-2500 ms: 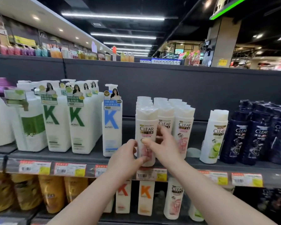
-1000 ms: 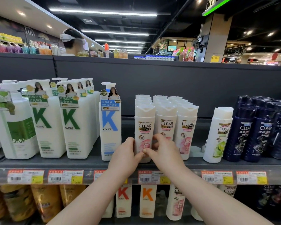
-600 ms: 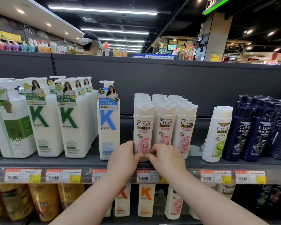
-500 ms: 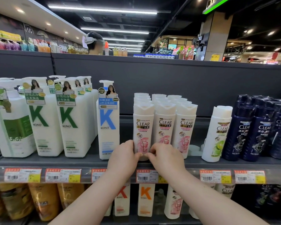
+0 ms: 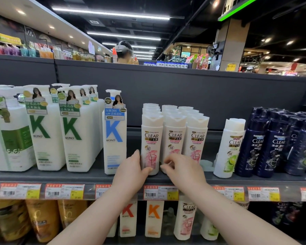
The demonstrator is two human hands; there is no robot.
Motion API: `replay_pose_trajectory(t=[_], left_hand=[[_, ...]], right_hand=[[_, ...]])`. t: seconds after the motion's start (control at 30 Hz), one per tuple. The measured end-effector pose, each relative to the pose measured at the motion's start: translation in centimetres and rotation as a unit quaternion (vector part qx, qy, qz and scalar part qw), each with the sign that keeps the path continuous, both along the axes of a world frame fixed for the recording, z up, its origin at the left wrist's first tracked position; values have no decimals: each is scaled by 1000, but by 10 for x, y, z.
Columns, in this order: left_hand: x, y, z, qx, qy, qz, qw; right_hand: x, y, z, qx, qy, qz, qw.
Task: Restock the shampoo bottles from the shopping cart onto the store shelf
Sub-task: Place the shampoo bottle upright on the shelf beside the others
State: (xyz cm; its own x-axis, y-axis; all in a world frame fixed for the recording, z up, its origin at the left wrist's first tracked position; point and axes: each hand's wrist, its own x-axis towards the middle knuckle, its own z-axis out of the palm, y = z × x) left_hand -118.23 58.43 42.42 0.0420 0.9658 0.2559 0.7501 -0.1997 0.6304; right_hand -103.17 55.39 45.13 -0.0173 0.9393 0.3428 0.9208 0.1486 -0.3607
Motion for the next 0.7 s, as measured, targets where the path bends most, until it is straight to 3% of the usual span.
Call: replay_pose_trajectory(t=[0.1,0.3,0.47,0.57,0.7], left_hand=[[0,-4,4,10,-14,19,1000],[14,-12,27,160,-53,1,986],[27,-6,54,190,3,-2,982],[26,3,69,210,88,-6,974],[20,12,79,187,141,-37,972]], right_hand=[[9,-7,22,48,14,-4,999],[21,2,72,170,-13,-4,985],[21,14,97,80,-80,-8,993],[20,22,104,38,-114,-10,993],[22,29,110,2,-136,-4,991]])
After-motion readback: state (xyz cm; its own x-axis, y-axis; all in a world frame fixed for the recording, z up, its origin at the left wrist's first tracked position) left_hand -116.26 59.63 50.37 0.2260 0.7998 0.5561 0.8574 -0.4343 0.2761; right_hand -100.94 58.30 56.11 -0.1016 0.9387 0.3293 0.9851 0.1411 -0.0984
